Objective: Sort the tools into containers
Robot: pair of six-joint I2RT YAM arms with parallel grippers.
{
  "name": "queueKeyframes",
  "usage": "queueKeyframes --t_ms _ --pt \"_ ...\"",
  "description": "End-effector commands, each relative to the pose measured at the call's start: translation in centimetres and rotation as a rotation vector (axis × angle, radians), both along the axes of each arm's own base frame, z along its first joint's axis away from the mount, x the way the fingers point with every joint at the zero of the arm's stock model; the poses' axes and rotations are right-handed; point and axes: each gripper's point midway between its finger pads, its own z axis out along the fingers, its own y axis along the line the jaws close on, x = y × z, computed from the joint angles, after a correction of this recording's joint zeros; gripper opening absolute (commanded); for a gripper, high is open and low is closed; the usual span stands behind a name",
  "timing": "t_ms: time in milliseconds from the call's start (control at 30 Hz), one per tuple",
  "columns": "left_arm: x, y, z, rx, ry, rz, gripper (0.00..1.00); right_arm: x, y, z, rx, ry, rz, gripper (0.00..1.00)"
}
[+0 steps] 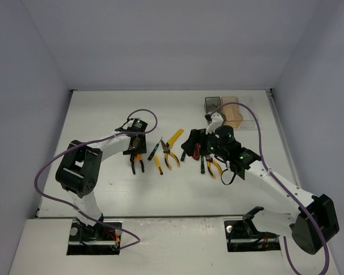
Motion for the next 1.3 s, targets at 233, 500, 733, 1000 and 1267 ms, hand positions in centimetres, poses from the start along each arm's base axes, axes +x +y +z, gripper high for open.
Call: queueKeyframes --t_ms 233,500,733,1000,1267 --pt "0.9 0.3 1.0 -0.060 -0.016 0.041 0.40 0.5 -0.4 1.9 0.025 -0.077 -0.026 0.89" --pt "0.1 -0.2 -0.3 -0.090 0.026 0.054 0.02 0.4 -0.6 2.1 0.026 -0.082 -0.033 0.89" --pt "0.3 -1.2 2.1 -0.152 -0.040 0.005 0.00 0.4 0.3 1.9 0.038 -0.059 0.003 0.89" --pt "0.5 -2.8 8.9 -0.254 -0.260 -0.101 0.00 1.4 2.1 3.0 0.068 -0.048 0.040 0.88" --pt "0.0 -3.9 10.1 -0.334 -0.342 -0.160 0.00 2.2 5.0 2.6 0.096 -0.024 0.092 0.86"
